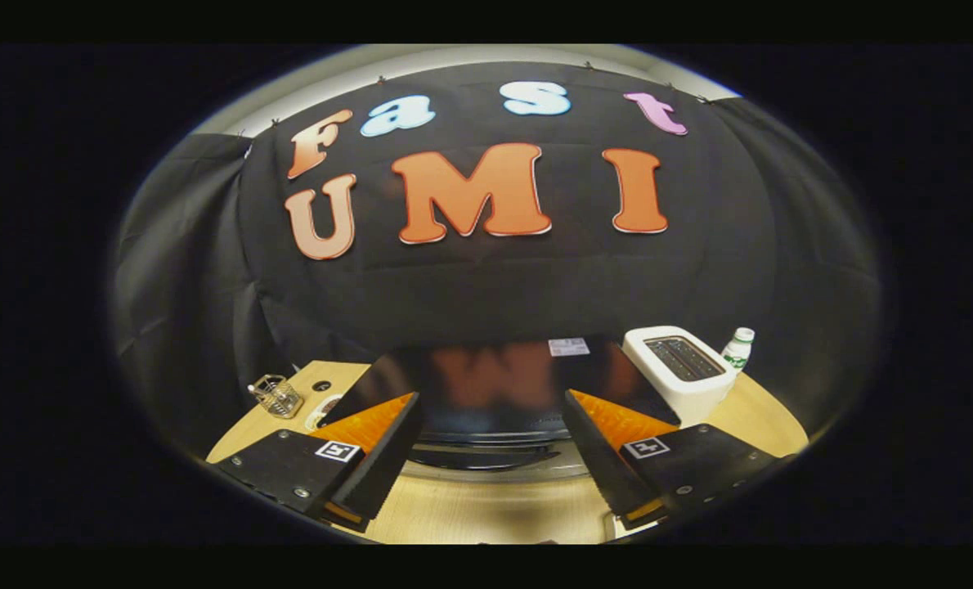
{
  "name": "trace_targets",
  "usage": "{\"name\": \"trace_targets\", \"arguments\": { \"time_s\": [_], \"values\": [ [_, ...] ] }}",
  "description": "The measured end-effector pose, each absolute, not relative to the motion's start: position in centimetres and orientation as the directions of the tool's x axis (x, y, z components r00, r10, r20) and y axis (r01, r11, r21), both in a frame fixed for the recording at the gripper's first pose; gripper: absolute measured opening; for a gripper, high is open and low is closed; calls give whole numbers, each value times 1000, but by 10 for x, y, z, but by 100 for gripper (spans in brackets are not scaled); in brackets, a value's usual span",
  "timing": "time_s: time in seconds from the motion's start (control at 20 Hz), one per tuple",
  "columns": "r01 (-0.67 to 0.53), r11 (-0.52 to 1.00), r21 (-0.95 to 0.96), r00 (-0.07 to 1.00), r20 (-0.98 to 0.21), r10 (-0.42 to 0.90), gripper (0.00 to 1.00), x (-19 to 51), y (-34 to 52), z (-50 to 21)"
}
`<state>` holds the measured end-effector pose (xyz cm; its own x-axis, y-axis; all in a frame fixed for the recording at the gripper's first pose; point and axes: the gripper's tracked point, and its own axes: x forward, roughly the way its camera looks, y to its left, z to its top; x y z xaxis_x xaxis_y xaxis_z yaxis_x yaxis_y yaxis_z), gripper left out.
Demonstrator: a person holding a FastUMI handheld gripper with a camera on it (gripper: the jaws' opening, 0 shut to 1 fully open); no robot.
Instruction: Open the toaster oven, put the food inside, and close the toaster oven door.
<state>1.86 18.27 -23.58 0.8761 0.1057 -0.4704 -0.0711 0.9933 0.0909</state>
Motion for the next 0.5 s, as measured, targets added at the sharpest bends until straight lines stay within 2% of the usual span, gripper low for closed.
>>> {"name": "trace_targets", "arguments": {
  "time_s": [0.3, 0.35, 0.5],
  "values": [
    [-12, 999, 35, 842, -539, 28, 100, 10, 182, -276],
    [-12, 1000, 13, 871, -490, 17, 100, 10, 182, -270],
    [-41, 999, 5, 886, -461, 39, 97, 7, 187, -269]
  ]
}}
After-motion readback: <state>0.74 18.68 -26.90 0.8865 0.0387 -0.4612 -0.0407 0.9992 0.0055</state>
